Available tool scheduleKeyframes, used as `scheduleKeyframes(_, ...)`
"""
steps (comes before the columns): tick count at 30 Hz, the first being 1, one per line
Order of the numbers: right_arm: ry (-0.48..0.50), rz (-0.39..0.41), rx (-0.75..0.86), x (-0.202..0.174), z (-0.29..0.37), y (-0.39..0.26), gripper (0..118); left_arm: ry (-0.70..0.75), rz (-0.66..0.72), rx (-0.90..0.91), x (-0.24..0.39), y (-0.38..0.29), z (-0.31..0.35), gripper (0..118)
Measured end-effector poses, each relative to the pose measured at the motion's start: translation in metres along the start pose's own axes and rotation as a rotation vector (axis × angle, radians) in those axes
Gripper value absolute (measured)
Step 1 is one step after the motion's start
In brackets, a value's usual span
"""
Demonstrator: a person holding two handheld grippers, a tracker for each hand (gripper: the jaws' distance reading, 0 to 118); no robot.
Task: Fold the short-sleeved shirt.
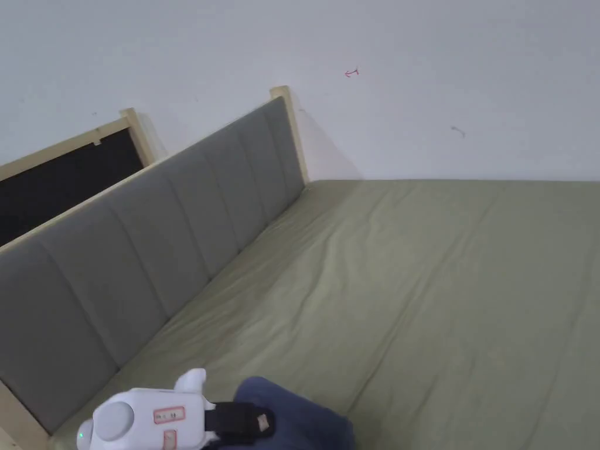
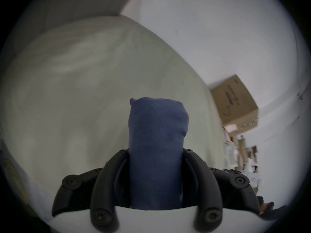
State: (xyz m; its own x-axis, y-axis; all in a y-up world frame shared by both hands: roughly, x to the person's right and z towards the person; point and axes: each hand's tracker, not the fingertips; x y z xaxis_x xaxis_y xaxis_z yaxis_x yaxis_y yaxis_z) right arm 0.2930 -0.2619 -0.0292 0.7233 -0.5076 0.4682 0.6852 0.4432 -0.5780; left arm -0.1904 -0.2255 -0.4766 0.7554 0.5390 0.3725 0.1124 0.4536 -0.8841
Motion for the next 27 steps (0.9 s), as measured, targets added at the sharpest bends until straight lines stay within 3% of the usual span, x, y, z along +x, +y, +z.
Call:
scheduleKeyframes(4, -0.037, -0.031, -0.011, 0.007, 0.000, -0.001, 0, 0.032, 0.072, 0.007, -0.029, 0.024, -0.018, 42)
scheduleKeyframes(6, -0.043, -0.030, -0.010, 0.010, 0.006, -0.003, 0, 0.099, 0.012, -0.022, -0.031, 0.029, -0.031, 43)
scheduleKeyframes(7, -0.046, -0.028, -0.010, 0.013, 0.009, -0.003, 0, 0.160, -0.006, -0.031, -0.031, 0.031, -0.037, 52)
scheduleKeyframes(9, -0.074, -0.014, -0.009, 0.014, 0.014, -0.002, 0, 0.268, -0.003, -0.015, -0.035, 0.037, -0.037, 82)
scheduleKeyframes(10, -0.094, -0.007, -0.002, 0.015, 0.018, -0.001, 0, 0.303, 0.000, 0.005, -0.040, 0.043, -0.032, 88)
scheduleKeyframes(13, -0.110, -0.008, 0.043, 0.017, 0.029, 0.000, 0, 0.433, -0.037, 0.121, -0.032, 0.050, 0.002, 87)
scheduleKeyframes(19, -0.159, 0.163, 0.311, -0.011, 0.072, 0.011, 0, 0.347, -0.277, 0.359, 0.083, 0.012, 0.095, 87)
scheduleKeyframes(22, -0.140, 0.189, 0.483, -0.035, 0.101, 0.011, 0, 0.240, -0.463, 0.514, 0.151, -0.030, 0.128, 87)
scheduleKeyframes(24, -0.112, 0.203, 0.549, -0.043, 0.115, 0.011, 0, 0.219, -0.505, 0.629, 0.193, -0.062, 0.138, 87)
scheduleKeyframes(27, -0.173, 0.327, 0.651, -0.065, 0.135, 0.005, 0, 0.125, -0.605, 0.693, 0.245, -0.103, 0.139, 84)
